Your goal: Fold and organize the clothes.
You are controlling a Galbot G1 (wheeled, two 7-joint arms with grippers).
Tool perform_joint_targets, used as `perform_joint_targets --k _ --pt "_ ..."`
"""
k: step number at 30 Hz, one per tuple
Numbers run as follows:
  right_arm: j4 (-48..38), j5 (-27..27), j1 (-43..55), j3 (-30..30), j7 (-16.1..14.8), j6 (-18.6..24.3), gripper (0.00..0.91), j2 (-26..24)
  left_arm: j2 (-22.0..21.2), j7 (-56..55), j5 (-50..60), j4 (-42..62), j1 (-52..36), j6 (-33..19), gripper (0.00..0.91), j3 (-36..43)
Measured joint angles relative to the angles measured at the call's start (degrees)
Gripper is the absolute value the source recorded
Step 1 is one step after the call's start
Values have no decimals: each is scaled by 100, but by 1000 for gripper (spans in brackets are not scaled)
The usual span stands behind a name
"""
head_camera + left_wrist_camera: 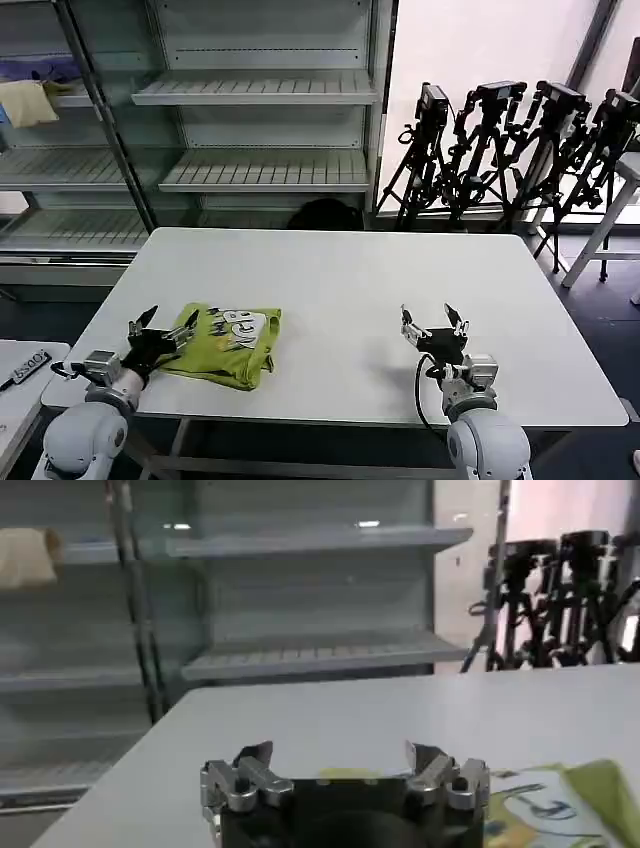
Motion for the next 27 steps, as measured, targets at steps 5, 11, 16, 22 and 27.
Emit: perform_joint_targets --k 5,11,16,22,27 --pt "-35 -80 -8 8 -6 17 907 1 74 72 -200 258 -48 118 907 -100" --pt "-64 -122 -4 3 -20 35 907 15 138 137 -374 511 -92 218 907 -134" --pt "-101 -154 -4 2 -19 62 907 34 134 175 -410 632 -81 269 907 -131" --pt "-142 -171 -3 3 -14 81 907 49 100 236 -433 668 -58 298 907 -87" --pt "-162 -176 11 6 -13 86 907 60 54 299 -431 663 -12 287 171 -57"
